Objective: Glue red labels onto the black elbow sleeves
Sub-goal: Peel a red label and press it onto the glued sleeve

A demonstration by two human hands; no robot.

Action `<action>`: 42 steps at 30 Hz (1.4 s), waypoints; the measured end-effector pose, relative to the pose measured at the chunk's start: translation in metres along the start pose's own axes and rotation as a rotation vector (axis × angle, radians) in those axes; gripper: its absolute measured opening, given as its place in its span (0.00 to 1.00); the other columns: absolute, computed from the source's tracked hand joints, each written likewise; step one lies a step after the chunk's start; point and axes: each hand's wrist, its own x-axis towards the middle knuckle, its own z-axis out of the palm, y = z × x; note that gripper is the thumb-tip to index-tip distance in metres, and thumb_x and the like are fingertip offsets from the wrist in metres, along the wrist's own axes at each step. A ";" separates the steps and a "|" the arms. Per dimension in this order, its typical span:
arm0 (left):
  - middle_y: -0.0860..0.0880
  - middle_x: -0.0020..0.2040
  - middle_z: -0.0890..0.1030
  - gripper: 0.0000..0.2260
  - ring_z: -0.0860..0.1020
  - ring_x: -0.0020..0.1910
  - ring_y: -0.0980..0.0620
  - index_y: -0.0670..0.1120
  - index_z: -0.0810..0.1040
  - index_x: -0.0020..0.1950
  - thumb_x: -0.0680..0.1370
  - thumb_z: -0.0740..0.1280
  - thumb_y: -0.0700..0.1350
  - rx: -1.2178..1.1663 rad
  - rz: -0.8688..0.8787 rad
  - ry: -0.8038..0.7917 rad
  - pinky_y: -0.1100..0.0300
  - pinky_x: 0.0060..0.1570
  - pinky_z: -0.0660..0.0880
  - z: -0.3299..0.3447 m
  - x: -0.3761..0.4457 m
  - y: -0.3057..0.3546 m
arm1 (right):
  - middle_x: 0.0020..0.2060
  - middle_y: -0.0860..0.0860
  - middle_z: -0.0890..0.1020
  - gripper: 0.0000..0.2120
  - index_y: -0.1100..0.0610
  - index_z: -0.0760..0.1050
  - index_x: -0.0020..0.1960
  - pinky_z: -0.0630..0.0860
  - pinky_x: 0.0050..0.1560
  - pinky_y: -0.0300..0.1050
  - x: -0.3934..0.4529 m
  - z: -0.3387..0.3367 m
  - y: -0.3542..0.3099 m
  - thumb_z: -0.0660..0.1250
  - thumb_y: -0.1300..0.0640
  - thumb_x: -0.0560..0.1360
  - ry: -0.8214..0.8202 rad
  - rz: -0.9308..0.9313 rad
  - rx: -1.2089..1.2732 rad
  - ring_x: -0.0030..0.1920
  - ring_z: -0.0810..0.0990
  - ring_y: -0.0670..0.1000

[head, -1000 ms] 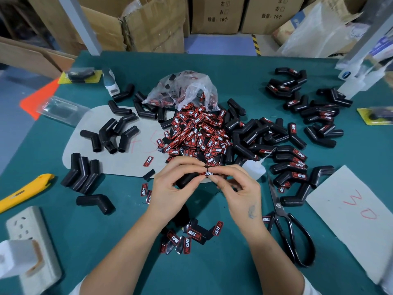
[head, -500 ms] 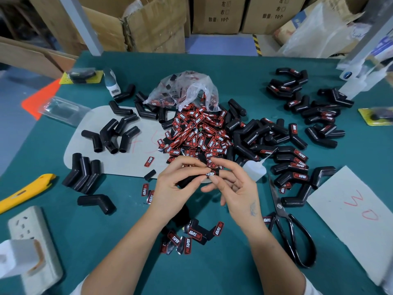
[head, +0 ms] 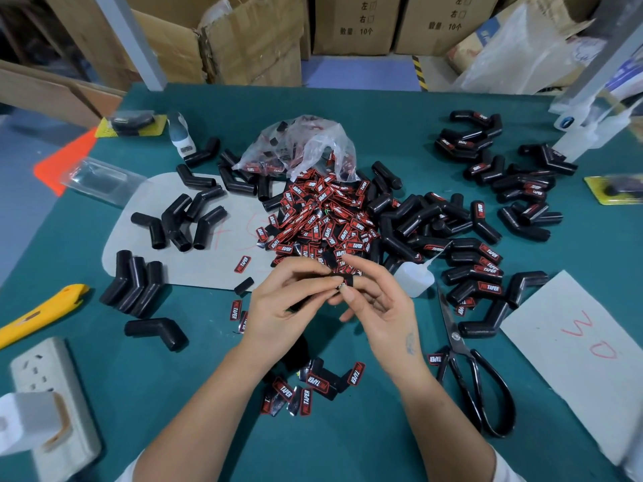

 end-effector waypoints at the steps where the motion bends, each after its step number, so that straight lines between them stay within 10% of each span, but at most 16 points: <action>1: 0.49 0.57 0.81 0.09 0.82 0.56 0.50 0.42 0.87 0.58 0.79 0.75 0.35 0.026 0.027 0.002 0.59 0.56 0.78 0.000 -0.001 -0.002 | 0.46 0.55 0.87 0.19 0.51 0.77 0.72 0.82 0.43 0.42 0.001 0.000 0.001 0.68 0.64 0.83 -0.001 0.018 0.024 0.48 0.86 0.52; 27: 0.40 0.59 0.85 0.10 0.85 0.58 0.45 0.35 0.86 0.56 0.76 0.77 0.31 0.055 0.190 0.132 0.54 0.58 0.81 0.004 -0.007 -0.004 | 0.43 0.49 0.84 0.19 0.46 0.78 0.70 0.79 0.53 0.41 0.000 0.000 0.004 0.72 0.55 0.80 0.018 -0.001 0.104 0.45 0.84 0.50; 36: 0.40 0.59 0.85 0.08 0.86 0.57 0.46 0.35 0.86 0.56 0.78 0.77 0.34 0.077 0.246 0.172 0.53 0.57 0.82 0.005 -0.007 -0.003 | 0.42 0.61 0.81 0.17 0.46 0.80 0.68 0.79 0.53 0.42 -0.002 0.001 -0.001 0.73 0.53 0.79 0.047 -0.004 0.097 0.45 0.85 0.51; 42: 0.49 0.62 0.82 0.12 0.81 0.64 0.47 0.45 0.84 0.62 0.79 0.74 0.40 -0.111 -0.084 0.050 0.55 0.66 0.75 0.003 0.000 0.003 | 0.44 0.54 0.86 0.18 0.50 0.80 0.68 0.80 0.53 0.39 -0.005 0.004 -0.004 0.69 0.63 0.81 0.094 -0.012 0.051 0.46 0.86 0.50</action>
